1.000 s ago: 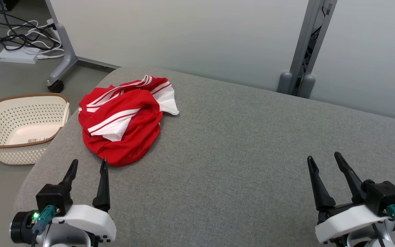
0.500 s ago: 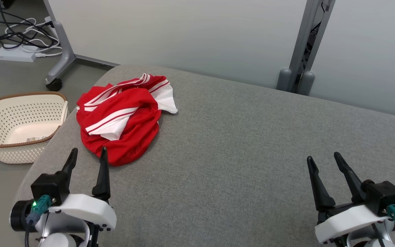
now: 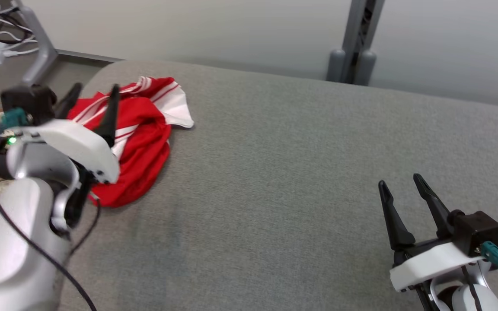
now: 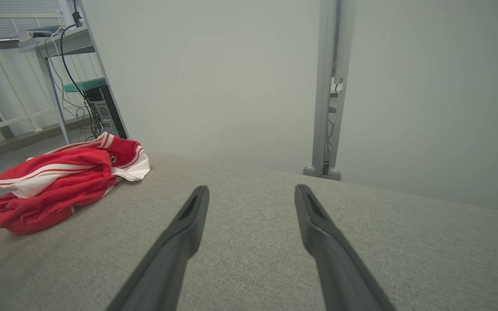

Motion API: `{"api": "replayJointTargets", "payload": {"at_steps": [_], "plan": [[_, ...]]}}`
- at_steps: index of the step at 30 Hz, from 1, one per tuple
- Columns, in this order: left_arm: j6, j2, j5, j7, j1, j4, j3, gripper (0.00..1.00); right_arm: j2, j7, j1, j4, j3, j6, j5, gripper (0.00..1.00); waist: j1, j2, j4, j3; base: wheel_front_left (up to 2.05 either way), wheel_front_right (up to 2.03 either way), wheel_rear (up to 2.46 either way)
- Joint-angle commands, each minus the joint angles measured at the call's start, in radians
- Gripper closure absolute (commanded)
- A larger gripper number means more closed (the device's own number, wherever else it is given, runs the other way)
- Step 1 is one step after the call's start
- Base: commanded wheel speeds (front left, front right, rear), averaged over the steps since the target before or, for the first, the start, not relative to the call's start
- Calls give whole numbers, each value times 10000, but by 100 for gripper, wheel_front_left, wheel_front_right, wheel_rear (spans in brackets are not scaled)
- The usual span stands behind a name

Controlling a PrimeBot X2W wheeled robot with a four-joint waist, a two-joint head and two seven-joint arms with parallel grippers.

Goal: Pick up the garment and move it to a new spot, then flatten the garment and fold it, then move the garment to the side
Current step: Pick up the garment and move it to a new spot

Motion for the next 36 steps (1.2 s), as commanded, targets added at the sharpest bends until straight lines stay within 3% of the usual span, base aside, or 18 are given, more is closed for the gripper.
{"api": "replayJointTargets", "payload": {"at_steps": [1,12,19,20,21,22,36], "plan": [[-100,198,-66,243,-440,645,56,0,-71,21,-228,-89,56,19,-93,0,0,0,-453,460,0,0,0],[-691,1208,-651,1638,-2081,5603,414,0,-200,58,-935,-22,440,19,-96,0,0,0,-1465,1977,0,0,0],[-892,1246,-842,1471,-2499,7604,499,0,-215,-60,-1175,144,536,19,-60,0,0,0,-1542,2356,0,0,0],[-948,1272,-844,1384,-2574,7781,505,3,-212,-69,-1196,174,552,19,-60,0,0,0,-1544,2376,0,0,0],[-955,1307,-872,1197,-2675,7901,548,62,-208,-77,-1207,199,569,19,-51,0,0,0,-1544,2386,0,0,0],[-930,1328,-859,982,-2765,7996,574,100,-202,-75,-1215,218,567,19,-53,0,0,0,-1536,2391,0,0,0],[-1083,1699,-475,-2585,-4201,7472,679,100,-146,-150,-891,411,293,19,40,0,0,0,-1267,1574,0,0,0]]}}
